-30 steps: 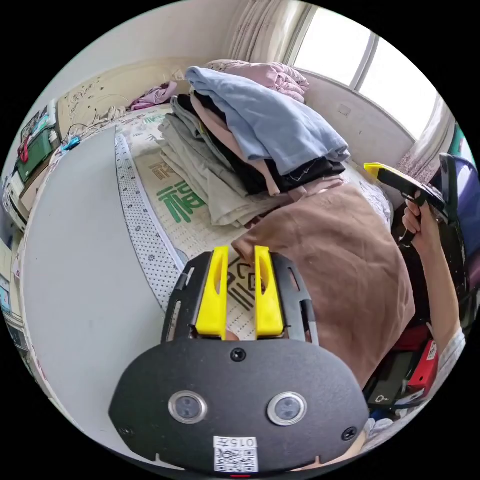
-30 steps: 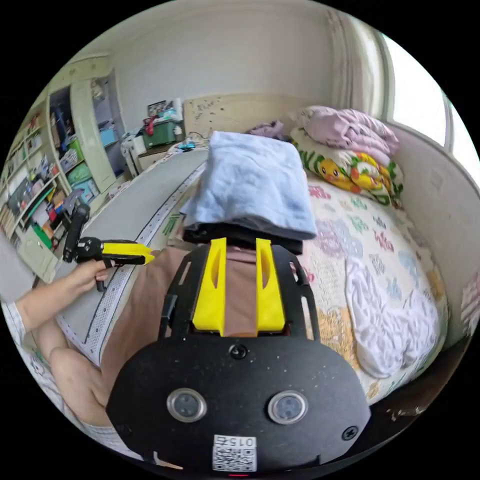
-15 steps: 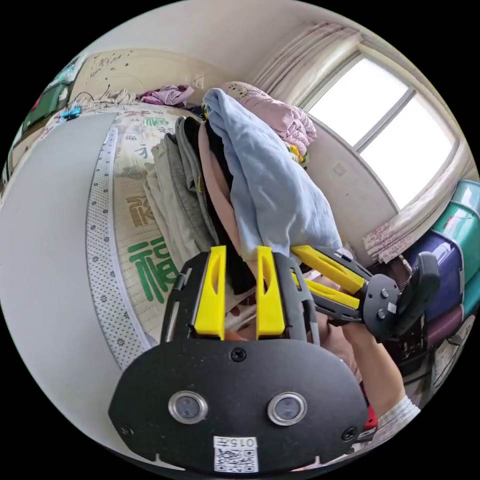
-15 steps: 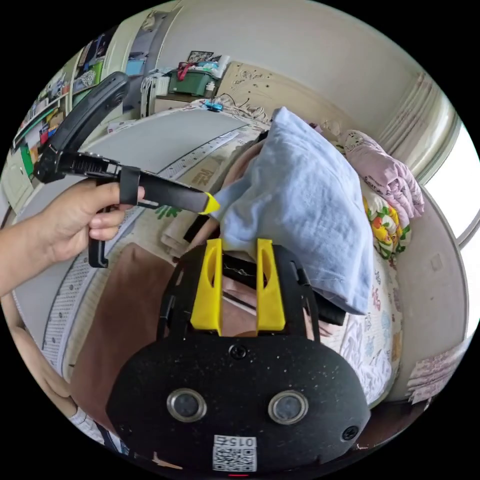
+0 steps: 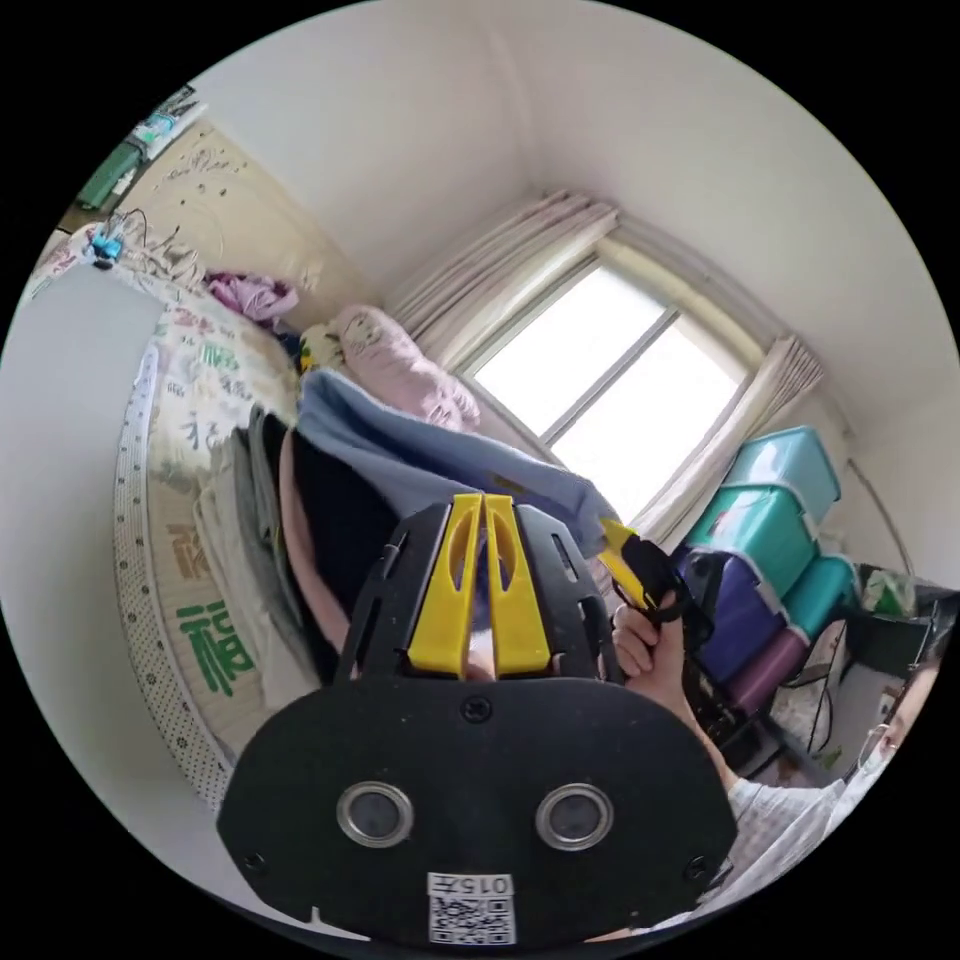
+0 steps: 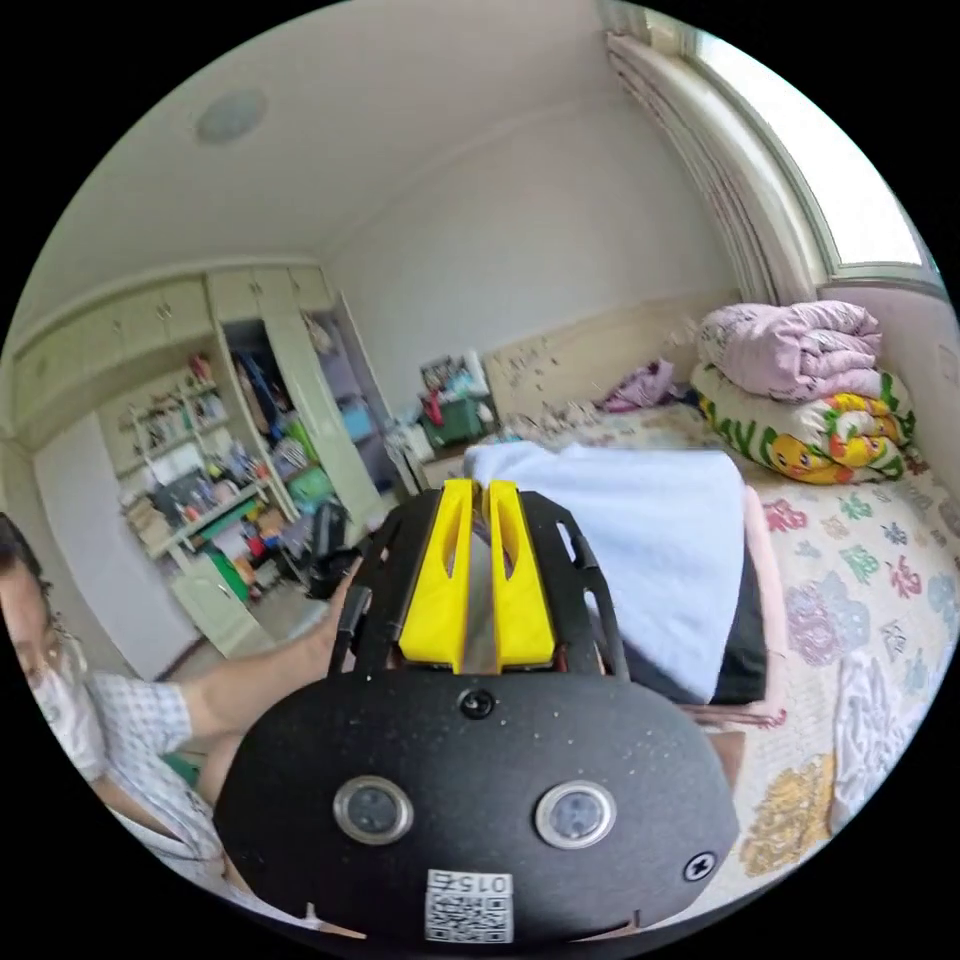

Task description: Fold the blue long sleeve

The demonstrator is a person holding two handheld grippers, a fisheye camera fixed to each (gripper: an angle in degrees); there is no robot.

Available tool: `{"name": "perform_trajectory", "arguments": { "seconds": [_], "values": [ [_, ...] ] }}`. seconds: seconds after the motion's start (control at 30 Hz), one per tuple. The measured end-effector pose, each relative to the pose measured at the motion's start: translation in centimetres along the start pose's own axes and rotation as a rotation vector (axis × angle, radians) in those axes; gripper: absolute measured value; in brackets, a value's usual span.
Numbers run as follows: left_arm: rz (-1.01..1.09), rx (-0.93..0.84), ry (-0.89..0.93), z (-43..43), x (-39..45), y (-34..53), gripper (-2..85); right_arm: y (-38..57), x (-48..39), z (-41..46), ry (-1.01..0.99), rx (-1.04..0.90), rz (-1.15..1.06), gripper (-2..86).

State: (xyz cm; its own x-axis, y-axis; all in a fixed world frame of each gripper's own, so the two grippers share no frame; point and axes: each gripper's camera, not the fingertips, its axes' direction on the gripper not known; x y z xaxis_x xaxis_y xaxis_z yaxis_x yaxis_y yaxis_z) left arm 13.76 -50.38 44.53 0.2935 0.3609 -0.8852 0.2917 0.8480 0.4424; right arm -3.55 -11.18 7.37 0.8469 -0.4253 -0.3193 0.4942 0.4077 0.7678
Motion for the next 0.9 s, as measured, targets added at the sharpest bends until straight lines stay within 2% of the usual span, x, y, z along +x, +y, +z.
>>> {"name": "perform_trajectory", "arguments": {
  "seconds": [0.1, 0.2, 0.3, 0.37, 0.43, 0.5, 0.57, 0.63, 0.7, 0.8, 0.9],
  "values": [
    [0.012, 0.191, 0.168, -8.5, 3.3, -2.6, -0.7, -2.6, -6.1, -3.0, -0.149, 0.099, -0.051, 3.8],
    [0.069, 0.274, 0.286, -17.1, 7.0, -3.3, -0.7, -2.9, -11.9, -4.0, -0.290, 0.154, -0.057, 3.8],
    [0.104, 0.361, 0.429, -25.8, 9.9, -2.4, -0.7, -0.9, -16.9, -2.1, -0.379, 0.098, -0.035, 3.8],
    [0.141, 0.385, 0.325, -30.8, 11.9, -2.1, -0.7, 1.2, -19.3, 0.9, -0.363, 0.004, 0.026, 3.8],
    [0.208, 0.301, 0.065, -34.6, 12.7, -1.7, -0.7, 4.5, -21.5, 6.0, -0.294, -0.171, 0.102, 3.8],
    [0.110, 0.178, -0.070, -36.6, 10.0, -0.9, -0.7, 7.7, -22.4, 8.1, -0.313, -0.248, 0.144, 3.8],
    [-0.015, 0.101, -0.168, -39.9, 6.5, 1.8, -0.7, 11.0, -23.3, 8.4, -0.427, -0.325, 0.180, 3.7],
    [-0.115, -0.042, -0.347, -44.3, 2.7, 6.4, -0.3, 15.8, -24.8, 6.4, -0.490, -0.401, 0.154, 3.7],
    [-0.188, -0.103, -0.479, -47.3, 0.4, 10.2, 0.7, 19.3, -25.6, 4.0, -0.551, -0.425, 0.116, 3.8],
    [-0.256, -0.154, -0.494, -49.8, -2.0, 14.6, 4.6, 24.9, -27.0, -0.6, -0.557, -0.455, 0.079, 3.8],
    [-0.246, -0.231, -0.517, -48.8, -2.5, 15.5, 7.4, 29.8, -28.8, -4.8, -0.511, -0.498, 0.031, 3.9]
  ]
}}
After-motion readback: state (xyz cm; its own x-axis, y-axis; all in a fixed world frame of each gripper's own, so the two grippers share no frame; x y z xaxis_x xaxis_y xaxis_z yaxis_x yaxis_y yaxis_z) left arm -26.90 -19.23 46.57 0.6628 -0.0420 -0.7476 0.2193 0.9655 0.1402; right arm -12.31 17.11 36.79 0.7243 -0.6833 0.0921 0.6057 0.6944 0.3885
